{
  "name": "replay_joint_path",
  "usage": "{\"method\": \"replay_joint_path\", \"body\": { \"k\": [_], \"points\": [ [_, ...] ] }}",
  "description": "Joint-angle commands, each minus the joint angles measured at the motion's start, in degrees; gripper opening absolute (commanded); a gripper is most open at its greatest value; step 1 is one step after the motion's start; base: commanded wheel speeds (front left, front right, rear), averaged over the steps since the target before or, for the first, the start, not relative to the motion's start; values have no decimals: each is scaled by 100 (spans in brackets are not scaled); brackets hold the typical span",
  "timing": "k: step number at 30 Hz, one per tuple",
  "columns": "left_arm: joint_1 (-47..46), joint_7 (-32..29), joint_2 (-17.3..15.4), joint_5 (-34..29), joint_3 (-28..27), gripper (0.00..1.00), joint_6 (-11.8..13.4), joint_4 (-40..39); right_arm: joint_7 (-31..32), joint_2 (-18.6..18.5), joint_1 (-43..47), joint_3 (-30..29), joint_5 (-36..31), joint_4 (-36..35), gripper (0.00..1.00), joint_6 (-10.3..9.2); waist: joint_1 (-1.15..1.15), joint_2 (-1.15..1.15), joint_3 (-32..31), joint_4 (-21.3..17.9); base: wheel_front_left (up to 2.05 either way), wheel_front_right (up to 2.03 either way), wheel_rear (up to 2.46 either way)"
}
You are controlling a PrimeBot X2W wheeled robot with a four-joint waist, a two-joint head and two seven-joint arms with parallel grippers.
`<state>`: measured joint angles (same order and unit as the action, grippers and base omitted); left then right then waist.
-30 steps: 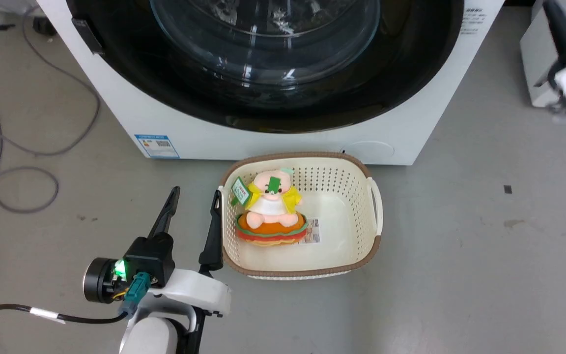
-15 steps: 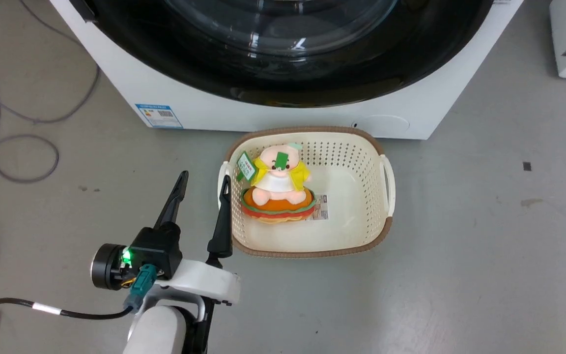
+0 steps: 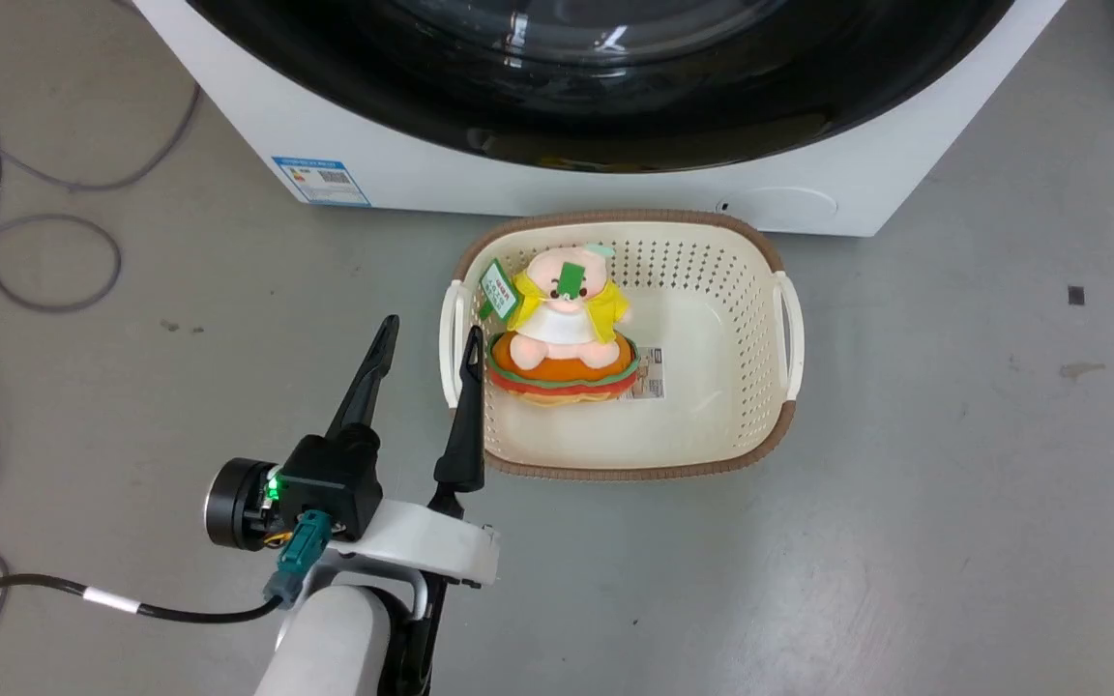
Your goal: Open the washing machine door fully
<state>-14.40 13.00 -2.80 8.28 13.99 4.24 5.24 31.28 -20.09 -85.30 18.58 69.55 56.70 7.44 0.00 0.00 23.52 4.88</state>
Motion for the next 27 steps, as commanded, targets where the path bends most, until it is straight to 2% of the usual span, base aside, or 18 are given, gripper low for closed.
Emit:
{"method": "replay_joint_path", "body": {
  "k": [1,13,27],
  "points": [
    [-141,61,-8,42,45,100,45,31,102,-47,-278,90,181,168,0,4,0,0,57,17,0,0,0],
    [-326,200,-8,149,245,100,101,136,1114,-73,-937,468,892,681,0,5,0,0,275,72,0,0,0],
    [-242,200,-8,190,222,100,92,277,1785,-121,-236,409,1156,330,0,5,0,0,-50,45,0,0,0]
  ]
}}
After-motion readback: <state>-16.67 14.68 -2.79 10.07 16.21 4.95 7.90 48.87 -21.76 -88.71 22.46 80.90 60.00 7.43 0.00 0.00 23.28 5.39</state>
